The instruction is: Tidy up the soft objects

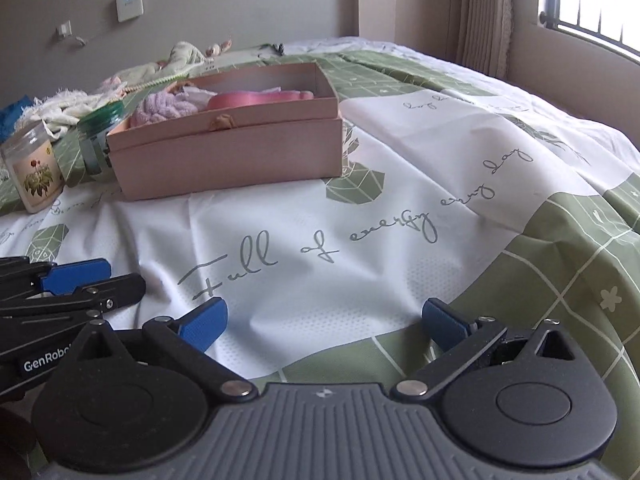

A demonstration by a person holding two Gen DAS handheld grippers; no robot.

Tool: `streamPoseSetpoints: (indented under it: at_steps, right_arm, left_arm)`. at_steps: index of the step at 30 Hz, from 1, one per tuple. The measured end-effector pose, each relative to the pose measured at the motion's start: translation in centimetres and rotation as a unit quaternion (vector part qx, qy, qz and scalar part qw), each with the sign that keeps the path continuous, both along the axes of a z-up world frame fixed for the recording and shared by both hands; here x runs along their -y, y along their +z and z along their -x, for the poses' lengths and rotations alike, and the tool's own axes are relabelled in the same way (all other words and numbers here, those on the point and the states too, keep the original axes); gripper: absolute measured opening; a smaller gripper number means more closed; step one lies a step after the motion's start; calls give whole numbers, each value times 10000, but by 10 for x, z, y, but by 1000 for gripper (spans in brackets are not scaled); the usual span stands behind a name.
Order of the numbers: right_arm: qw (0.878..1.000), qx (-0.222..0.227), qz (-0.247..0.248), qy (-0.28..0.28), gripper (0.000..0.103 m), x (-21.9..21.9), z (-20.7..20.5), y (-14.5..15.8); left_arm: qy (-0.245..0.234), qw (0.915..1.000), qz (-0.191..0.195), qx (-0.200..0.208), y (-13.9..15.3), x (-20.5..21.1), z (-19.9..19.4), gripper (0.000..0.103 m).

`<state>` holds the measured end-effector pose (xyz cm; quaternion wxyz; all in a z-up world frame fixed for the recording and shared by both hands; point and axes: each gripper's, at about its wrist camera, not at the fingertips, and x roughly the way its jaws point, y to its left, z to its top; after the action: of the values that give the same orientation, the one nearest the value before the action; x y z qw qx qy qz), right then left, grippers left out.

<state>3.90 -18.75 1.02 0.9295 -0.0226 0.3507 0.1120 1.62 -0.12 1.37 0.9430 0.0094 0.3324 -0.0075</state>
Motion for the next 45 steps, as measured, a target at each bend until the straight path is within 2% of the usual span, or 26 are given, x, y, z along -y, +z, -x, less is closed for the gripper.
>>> streamPoseSetpoints:
  at_steps: [6,17,45]
  right_arm:
    - [9997,220,60,-75,103,8,2,-4]
    - [9991,410,135,-43,103,3,5,-9]
    - [9986,499,162,-82,103,1,7,-10]
  left_arm:
    - [45,9999,-6,112,-3,1,3,36]
    - [113,9979,-577,256,-5,19,6,33]
    - [110,9985,-480,249,-5,15,7,33]
